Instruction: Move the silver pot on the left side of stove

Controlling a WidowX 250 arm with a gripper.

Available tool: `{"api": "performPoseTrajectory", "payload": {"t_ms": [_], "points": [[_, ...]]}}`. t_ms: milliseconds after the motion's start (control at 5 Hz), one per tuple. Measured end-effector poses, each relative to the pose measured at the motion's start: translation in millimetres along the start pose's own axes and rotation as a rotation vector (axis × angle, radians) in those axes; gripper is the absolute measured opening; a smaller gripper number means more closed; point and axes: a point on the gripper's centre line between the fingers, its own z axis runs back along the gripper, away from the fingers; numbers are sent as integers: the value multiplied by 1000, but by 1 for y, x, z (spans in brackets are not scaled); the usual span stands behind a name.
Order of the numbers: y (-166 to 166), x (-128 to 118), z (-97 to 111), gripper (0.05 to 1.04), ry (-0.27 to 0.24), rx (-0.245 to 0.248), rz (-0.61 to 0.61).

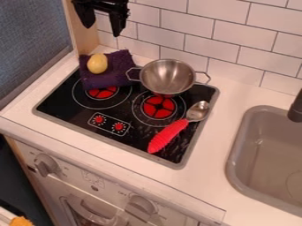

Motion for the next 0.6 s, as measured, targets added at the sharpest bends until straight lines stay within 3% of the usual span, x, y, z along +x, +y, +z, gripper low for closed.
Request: {"api": "performPoseTrajectory", "payload": {"t_ms": [200, 400, 600], "points": [[-3, -10, -14, 999, 48, -12, 11], [-10, -40, -13, 999, 104, -6, 91], [-25, -45, 7, 999, 31, 4, 223]]}}
